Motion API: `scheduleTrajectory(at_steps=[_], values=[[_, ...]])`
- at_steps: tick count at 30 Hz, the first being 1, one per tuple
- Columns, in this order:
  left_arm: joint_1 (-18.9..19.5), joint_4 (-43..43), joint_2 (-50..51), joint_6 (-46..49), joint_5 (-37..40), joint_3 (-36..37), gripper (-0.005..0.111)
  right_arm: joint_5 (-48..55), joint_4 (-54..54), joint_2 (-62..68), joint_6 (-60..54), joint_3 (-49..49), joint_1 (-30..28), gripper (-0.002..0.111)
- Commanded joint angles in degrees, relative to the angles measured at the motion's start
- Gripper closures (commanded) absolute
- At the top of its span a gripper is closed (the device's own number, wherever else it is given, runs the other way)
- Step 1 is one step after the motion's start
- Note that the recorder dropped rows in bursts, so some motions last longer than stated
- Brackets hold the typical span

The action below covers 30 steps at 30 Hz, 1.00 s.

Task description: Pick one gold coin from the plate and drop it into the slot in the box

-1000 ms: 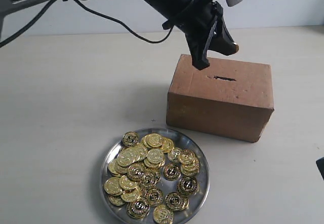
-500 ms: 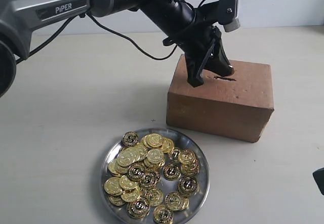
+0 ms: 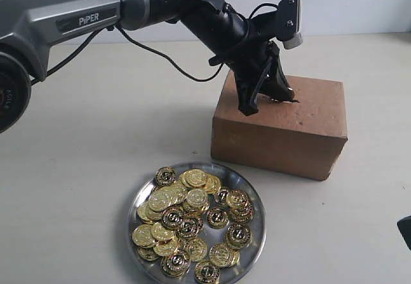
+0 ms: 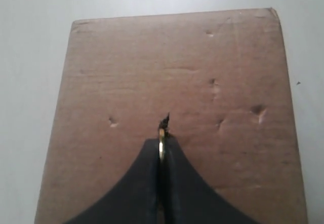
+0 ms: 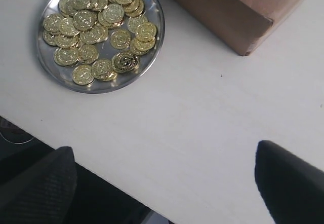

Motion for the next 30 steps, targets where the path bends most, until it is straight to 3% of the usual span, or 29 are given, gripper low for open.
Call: scheduleTrajectory(at_steps=[1, 8, 13, 15, 20, 22, 24, 25, 30], values=[[-0.2, 0.2, 0.4, -0.1, -0.4, -0.4, 0.107, -0.3, -0.1, -0.3, -0.8, 0.3, -0.2, 0.019], [-0.2, 0.2, 0.4, -0.4, -0.5, -0.4, 0.107, -0.3, -0.2, -0.3, -0.9, 0.3, -0.2, 0.019], [-0.2, 0.2, 0.4, -1.8, -0.5, -0.4, 0.08, -0.3, -0.2, -0.3, -0.9, 0.3, -0.2, 0.019], [-0.2, 0.2, 0.3, -1.8, -0.5, -0.4, 0.074, -0.3, -0.2, -0.3, -0.9, 0.3, -0.2, 0.019], [-0.2, 0.2, -1.5, -1.8, -0.7, -0.4, 0.074, -0.3, -0.4, -0.3, -1.0, 0.3, -0.2, 0.019], [-0.2, 0.2, -3.5, -1.8, -0.9, -0.4, 0.08, -0.5, -0.9, -0.3, -1.0, 0.3, -0.2, 0.019], [-0.2, 0.2, -5.6, -2.4, -0.7, -0.4, 0.094, -1.0, -2.4, -0.3, -1.0, 0.3, -0.2, 0.019], [-0.3, 0.6, -8.0, -3.4, 0.2, -0.4, 0.107, -2.0, -4.3, -0.3, -1.0, 0.3, -0.2, 0.019], [-0.4, 0.5, -13.5, -8.6, 12.1, -0.4, 0.107, -7.2, -8.5, -0.3, -0.7, 0.3, -0.2, 0.019]])
